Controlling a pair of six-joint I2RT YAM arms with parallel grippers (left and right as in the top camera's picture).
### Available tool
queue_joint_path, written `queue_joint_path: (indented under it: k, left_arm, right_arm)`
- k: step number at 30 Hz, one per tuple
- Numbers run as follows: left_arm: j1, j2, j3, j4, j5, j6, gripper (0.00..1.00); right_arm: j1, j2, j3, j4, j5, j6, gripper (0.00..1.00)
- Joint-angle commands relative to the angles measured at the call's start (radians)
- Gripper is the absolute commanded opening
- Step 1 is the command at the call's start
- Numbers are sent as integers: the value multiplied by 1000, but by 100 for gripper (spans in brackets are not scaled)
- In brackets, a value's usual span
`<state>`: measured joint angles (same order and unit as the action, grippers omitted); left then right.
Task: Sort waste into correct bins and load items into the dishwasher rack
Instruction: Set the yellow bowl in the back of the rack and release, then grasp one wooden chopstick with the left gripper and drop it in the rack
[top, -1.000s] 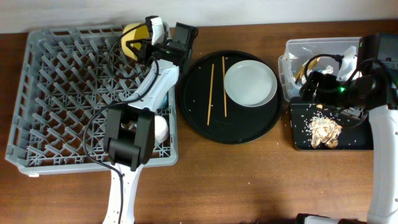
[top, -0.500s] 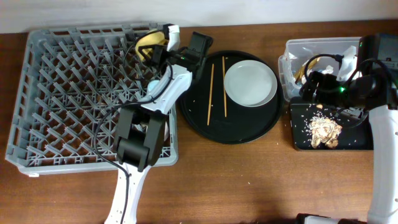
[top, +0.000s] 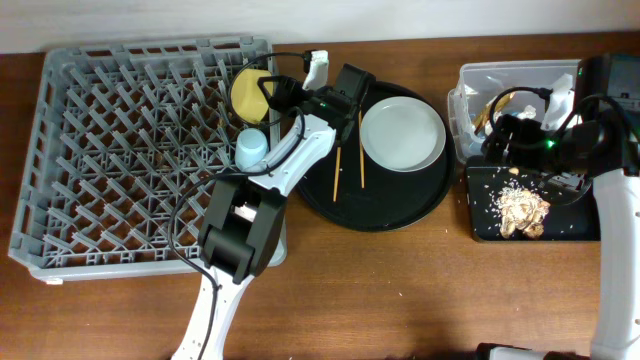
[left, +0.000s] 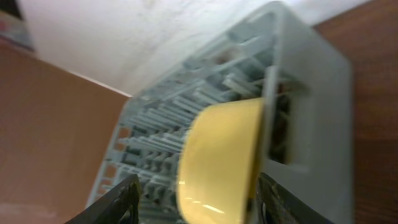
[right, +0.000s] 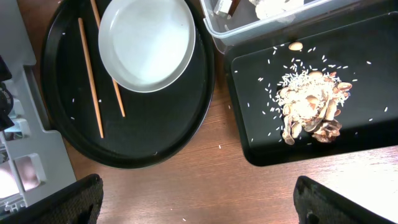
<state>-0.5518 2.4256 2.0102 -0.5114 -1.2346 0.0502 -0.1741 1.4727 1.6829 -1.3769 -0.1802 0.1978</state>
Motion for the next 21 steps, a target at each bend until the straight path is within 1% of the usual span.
queue_joint_path:
  k: [1,3,4,6,8,10,13,16,19,20,21]
  left_arm:
    - [-1,-123,13,-15,198,11,62]
    - [-2,-235,13,-118,581,-8,66]
    - [7,-288,13,-183,836,-58,66]
    - [19,-300,12,-248,1013,-120,66]
    - [21,-291,0,-301,1078,-177,66]
    - [7,-269,-20,-331,1127,-179,66]
    - [-24,-216,-20,-347,1126,-224,66]
    - [-37,-145,-20,-348,1126,-321,66]
    - [-30,-88,-20,-351,1126,-338,64]
    - [-30,-73,-20,-351,1126,-339,59]
    - [-30,-66,-20,-351,1124,-346,57]
  right_arm:
    - [-3,0,4,0,16,-10,98]
    - [-3,0,4,0,16,-10,98]
    - [-3,0,4,0,16,-10,98]
    - [-3,0,4,0,16,-10,99]
    - [-3,0,4,0,16,-10,98]
    - [-3,0,4,0,16,-10,98]
    - [-3,0,4,0,16,-10,99]
    - [-3,0,4,0,16,-10,98]
    - [-3,0,4,0,16,-10,99]
    - [-3,0,4,0,16,-10,98]
    - [-3,0,4,0,16,-10,98]
